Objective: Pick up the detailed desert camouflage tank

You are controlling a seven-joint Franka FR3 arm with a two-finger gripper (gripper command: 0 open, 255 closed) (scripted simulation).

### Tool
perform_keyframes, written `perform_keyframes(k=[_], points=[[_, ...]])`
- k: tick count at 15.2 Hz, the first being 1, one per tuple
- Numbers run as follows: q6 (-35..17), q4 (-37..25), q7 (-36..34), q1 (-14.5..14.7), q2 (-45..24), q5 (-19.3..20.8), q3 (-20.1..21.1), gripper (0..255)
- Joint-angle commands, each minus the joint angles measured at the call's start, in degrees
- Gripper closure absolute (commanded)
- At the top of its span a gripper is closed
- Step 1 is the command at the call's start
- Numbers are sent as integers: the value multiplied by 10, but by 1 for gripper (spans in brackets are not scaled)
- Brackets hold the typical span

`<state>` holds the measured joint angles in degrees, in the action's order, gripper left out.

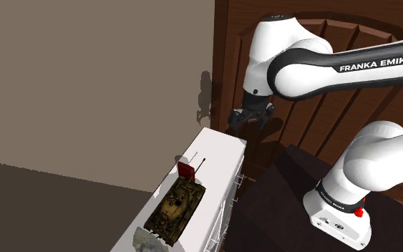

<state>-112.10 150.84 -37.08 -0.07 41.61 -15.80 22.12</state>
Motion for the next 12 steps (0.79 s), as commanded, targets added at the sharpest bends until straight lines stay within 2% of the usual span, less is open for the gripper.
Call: perform_keyframes(k=[1,7,10,12], points=[[-29,1,-58,-4,-24,-21,34,0],[-135,-16,-227,-36,-133,-54,143,0],[-190,-38,-321,-68,-205,-44,202,0],[-227,-57,-392,-97,-260,-18,244,0]])
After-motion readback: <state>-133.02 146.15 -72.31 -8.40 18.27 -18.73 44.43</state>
